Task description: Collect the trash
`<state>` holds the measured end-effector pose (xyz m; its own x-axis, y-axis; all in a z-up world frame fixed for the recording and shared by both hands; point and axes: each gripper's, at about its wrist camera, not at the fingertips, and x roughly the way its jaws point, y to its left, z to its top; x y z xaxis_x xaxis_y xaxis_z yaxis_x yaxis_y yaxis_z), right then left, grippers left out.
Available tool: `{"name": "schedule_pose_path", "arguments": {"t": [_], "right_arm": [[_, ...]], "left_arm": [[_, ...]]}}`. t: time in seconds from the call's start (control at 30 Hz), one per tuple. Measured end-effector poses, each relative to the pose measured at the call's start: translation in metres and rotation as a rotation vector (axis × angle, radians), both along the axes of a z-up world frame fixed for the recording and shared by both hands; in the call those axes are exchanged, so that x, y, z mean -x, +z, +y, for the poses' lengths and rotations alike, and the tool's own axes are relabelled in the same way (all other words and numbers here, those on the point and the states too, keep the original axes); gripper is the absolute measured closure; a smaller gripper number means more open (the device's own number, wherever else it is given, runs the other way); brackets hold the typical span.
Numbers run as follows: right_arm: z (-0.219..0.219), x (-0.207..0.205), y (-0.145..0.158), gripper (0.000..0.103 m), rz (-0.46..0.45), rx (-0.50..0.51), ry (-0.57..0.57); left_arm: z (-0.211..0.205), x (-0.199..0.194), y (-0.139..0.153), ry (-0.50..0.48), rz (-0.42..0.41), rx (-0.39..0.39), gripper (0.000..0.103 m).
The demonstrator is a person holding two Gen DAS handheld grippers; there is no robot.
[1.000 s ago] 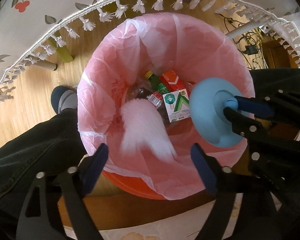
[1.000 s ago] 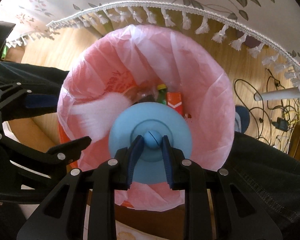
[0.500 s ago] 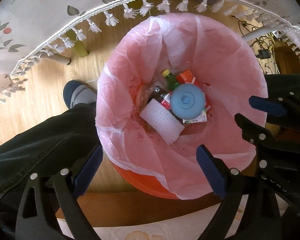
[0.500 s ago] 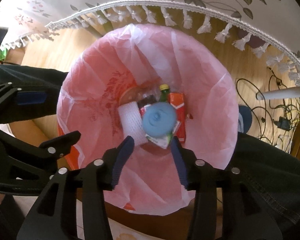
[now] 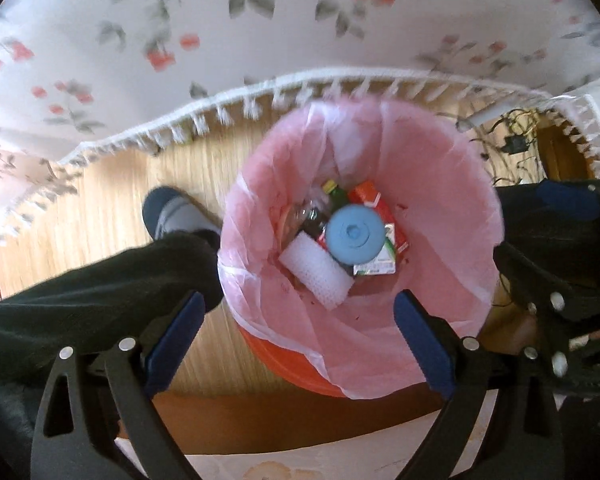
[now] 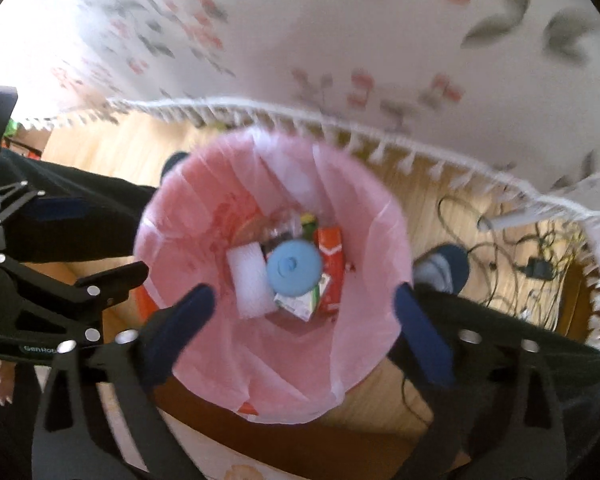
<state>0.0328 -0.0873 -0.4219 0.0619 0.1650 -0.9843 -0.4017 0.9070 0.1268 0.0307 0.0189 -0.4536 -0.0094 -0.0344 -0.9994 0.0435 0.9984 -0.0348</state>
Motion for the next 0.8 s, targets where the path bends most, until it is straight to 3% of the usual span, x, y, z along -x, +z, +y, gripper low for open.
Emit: {"name": "schedule_pose_path", "arguments": {"t": [0.2,0.43,0.57,0.8], "right_arm": [[0.006,0.017,0.054,0.006,-0.123,0.03,0.103],[0.012,0.055,0.096,0.006,-0.184,0.024,0.232],[0.009,0.081,0.104,0.006,-0.203,0.034,0.269],[0.012,0.104,0.09,0.006,-0.223,0.091,0.303]], "left_arm": [[-0.005,0.008,0.058,-0.036,-0.141,0.017,0.009],[-0.011,0.031,0.104,-0.131,-0.242,0.008,0.005],[-0.015,0.05,0.113,-0.185,-0.258,-0.013,0.005],[-0.026,0.072,0.109,-0.275,-0.27,-0.029,0.005]]}}
